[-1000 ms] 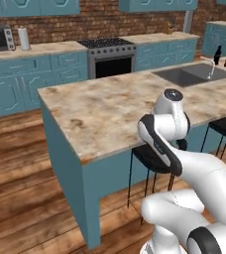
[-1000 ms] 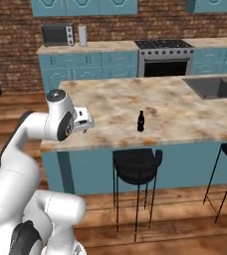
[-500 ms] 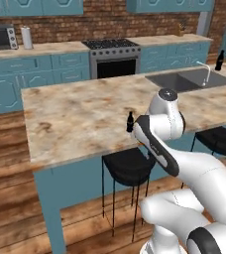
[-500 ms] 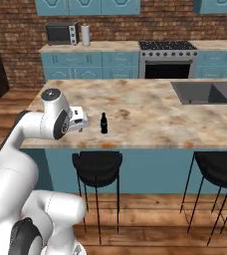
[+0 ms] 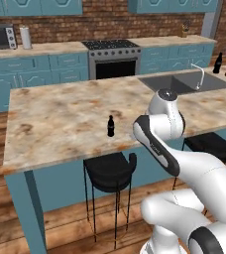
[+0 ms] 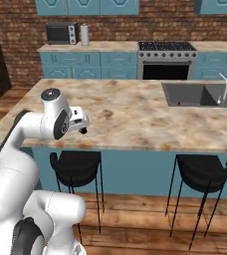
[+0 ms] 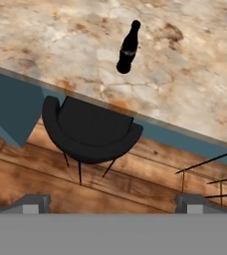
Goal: Place the large bottle from the dining counter next to the other large bottle outside the sink, and place the small bottle from the dining counter next to the other small bottle inside the sink.
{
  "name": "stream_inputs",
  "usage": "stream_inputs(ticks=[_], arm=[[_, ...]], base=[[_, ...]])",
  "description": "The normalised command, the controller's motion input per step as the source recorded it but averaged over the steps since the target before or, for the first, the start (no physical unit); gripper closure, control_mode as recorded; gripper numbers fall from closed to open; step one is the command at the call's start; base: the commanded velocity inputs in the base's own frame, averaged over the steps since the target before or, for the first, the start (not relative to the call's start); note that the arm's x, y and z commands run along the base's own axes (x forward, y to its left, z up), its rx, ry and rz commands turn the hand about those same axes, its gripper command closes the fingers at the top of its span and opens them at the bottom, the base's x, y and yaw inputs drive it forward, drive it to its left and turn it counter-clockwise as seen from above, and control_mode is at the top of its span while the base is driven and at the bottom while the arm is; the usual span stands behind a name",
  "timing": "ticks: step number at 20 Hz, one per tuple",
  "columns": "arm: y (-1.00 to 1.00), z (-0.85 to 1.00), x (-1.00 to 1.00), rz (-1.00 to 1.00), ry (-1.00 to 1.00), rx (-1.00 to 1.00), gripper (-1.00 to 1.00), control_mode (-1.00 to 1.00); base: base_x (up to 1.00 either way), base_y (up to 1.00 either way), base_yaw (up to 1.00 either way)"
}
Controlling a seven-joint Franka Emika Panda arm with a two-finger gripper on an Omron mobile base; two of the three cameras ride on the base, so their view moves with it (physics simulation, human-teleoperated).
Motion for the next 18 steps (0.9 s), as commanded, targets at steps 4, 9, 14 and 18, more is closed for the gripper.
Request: stream_inputs(ticks=[4, 9, 14, 18], arm=[[0.0, 0.0, 0.0, 0.0, 0.0, 0.0, -1.0, 1.0], [0.0, 0.0, 0.0, 0.0, 0.0, 0.0, -1.0, 1.0], [0.0, 0.0, 0.0, 0.0, 0.0, 0.0, -1.0, 1.0], [0.0, 0.0, 0.0, 0.0, 0.0, 0.0, -1.0, 1.0]], base=[[0.13, -0.01, 0.05], [0.4, 0.0, 0.06], [0.42, 0.0, 0.04], [0.31, 0.0, 0.04]])
